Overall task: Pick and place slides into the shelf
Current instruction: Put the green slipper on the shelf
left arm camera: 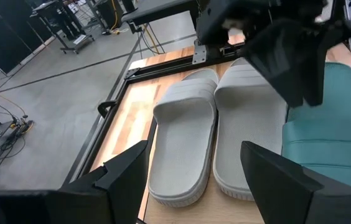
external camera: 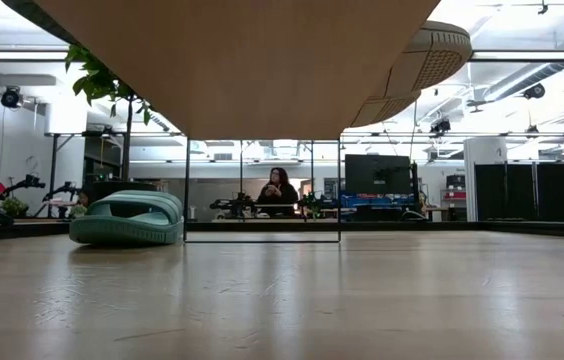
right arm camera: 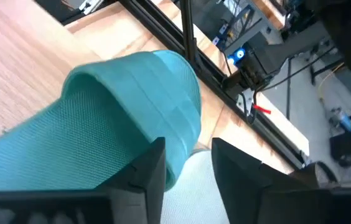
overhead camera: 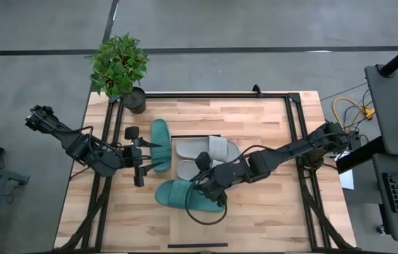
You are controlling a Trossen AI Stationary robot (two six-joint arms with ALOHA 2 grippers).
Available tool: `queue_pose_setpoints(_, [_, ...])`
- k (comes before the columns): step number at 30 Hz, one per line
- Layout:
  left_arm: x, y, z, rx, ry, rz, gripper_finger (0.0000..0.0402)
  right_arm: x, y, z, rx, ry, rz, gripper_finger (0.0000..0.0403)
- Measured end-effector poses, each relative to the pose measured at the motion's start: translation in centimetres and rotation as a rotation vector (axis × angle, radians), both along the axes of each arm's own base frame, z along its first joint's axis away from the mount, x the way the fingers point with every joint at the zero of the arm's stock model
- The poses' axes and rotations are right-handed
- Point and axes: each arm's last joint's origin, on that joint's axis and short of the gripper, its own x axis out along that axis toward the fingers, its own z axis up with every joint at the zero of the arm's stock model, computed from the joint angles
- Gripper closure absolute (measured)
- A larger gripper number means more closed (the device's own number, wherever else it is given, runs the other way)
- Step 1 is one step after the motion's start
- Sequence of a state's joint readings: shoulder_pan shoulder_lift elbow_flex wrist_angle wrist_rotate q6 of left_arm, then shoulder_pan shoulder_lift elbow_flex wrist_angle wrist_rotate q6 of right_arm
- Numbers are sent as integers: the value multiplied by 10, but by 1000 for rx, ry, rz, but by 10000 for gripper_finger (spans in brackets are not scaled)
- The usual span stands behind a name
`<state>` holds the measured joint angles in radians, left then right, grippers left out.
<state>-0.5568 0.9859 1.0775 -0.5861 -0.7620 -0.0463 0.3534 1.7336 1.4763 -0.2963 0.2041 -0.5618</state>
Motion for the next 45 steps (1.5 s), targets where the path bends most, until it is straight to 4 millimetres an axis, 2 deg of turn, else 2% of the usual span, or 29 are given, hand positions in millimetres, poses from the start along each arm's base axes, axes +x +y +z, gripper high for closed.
queue_pose_setpoints(4, [0,0,0,0,0,0,164,-2,1,16,47,34,-35,273])
queue_pose_setpoints(10, [0,0,-1,5,12,-3,164,-12,5,33,151,76,-98,283])
queue_pose_setpoints(16, [-1,-1,-11,14,77,-47,164,-36,24,46,195,84,-70,301])
queue_pose_setpoints(21, [4,-6,-25,37,129,-68,164,-55,44,51,116,10,-198,314])
queue_pose_setpoints(27, [7,-7,-40,138,207,3,164,-84,66,51,-44,-84,-412,331])
queue_pose_setpoints(33, [-7,5,-47,112,291,100,164,-108,77,45,-48,-102,-539,342])
queue_pose_setpoints(41, [-31,28,-49,-36,334,283,164,-114,78,33,-6,-81,-585,344])
queue_pose_setpoints(45, [-33,39,-49,-144,362,317,164,-114,77,25,-22,-70,-590,343])
